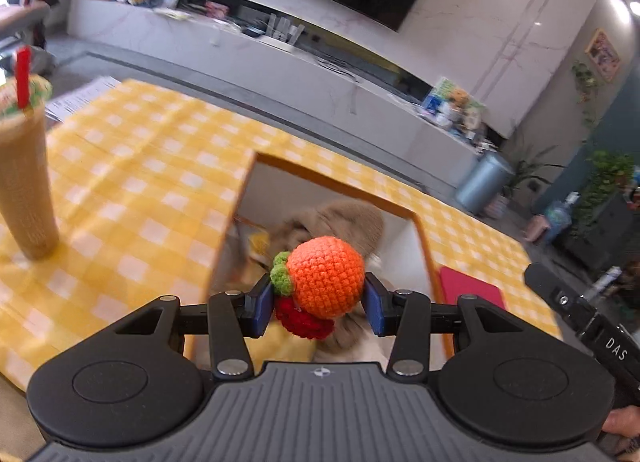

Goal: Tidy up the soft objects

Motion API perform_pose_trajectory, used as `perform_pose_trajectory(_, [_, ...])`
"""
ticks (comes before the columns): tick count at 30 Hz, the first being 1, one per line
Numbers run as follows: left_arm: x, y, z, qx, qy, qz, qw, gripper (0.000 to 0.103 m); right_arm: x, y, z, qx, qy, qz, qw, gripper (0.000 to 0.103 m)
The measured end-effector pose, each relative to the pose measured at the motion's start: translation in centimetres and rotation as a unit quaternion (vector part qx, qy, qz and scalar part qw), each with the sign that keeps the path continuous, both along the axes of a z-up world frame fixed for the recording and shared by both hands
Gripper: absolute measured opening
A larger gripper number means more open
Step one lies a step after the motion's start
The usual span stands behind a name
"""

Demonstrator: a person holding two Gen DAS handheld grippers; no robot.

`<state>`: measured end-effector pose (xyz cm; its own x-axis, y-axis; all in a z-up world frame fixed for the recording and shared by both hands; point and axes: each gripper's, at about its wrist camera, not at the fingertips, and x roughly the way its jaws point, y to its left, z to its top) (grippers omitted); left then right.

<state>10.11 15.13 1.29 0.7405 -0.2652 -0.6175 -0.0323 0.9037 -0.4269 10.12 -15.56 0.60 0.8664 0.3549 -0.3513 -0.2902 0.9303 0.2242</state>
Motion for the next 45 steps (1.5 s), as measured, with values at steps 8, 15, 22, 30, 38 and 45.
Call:
perform_pose_trajectory(8, [0.3,-1.6,-2.7,-0.047,0.052,-0.104,0.9921,0.052,-0.3,-3.6,-1.0,0.060,0.017,-0.054,0.997,0.100])
perform_pose_trajectory(15, [1.5,-6.3,-1.8,-0.027,-0.037,-0.115,0.9923,0.052,-0.7,-5.4,-0.6,0.133,0.012,-0.068,0.989,0.100])
perform_pose_trajectory(22, [6.9,-10.8,-2.7,0.005,-0.050,-0.121,0.9914,0.052,-1.0,-6.3,-0.7,0.145,0.002,-0.077,0.986,0.100])
perform_pose_trajectory(30, [8.0,-12.4,-3.9,0.083,-0.046,-0.082,0.9920,0.057,-0.3,-7.2,-1.1,0.173,0.006,-0.074,0.982,0.100])
perform_pose_trajectory(38, [6.4,-12.7,-2.2,0.135,-0.083,-0.070,0.9849,0.094,-1.2,-6.1,-0.5,0.100,-0.025,-0.106,0.989,0.100])
perform_pose_trajectory(45, [2.6,-13.7,0.1,0.182,-0.135,-0.007,0.9741,0.094,-2.2,-5.8,0.5,0.014,-0.054,-0.184,0.981,0.100])
